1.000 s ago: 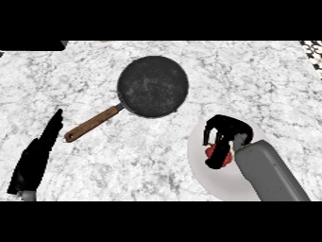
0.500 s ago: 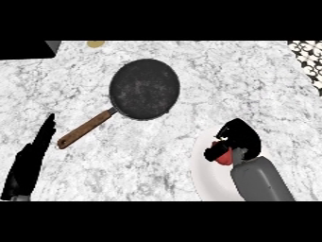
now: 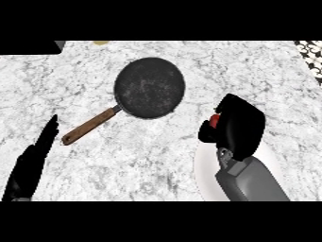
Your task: Pick the bell pepper from the plate and place it in the pan
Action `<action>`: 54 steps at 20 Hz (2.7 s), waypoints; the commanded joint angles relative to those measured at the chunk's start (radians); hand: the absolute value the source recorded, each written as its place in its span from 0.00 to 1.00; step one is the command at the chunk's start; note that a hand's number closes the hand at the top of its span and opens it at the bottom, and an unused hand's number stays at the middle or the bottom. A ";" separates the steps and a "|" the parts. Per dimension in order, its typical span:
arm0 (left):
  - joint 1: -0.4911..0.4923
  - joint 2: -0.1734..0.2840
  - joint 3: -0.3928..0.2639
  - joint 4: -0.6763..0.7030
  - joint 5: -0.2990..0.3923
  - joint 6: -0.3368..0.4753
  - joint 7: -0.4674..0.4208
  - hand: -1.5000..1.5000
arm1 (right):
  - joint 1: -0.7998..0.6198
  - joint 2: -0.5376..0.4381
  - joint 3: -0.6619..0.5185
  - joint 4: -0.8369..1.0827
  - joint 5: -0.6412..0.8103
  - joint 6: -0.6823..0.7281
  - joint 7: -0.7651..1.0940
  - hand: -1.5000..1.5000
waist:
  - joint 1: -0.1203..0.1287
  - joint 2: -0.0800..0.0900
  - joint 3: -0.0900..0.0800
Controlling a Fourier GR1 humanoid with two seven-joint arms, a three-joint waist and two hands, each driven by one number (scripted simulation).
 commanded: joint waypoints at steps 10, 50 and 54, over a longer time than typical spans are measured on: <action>-0.088 -0.008 -0.010 0.077 -0.012 -0.032 -0.025 0.50 | -0.384 0.061 -0.059 0.252 -0.014 -0.147 0.194 1.00 | 0.065 0.033 0.004; -0.132 -0.044 -0.054 0.051 -0.042 -0.039 0.011 0.50 | -0.587 0.061 -0.592 1.063 -0.709 -1.340 -0.603 0.00 | 0.118 0.045 0.007; -0.112 -0.015 -0.003 0.056 -0.010 -0.054 0.000 0.50 | -0.559 0.061 -0.577 1.050 -0.765 -1.433 -0.620 0.00 | 0.088 0.032 0.006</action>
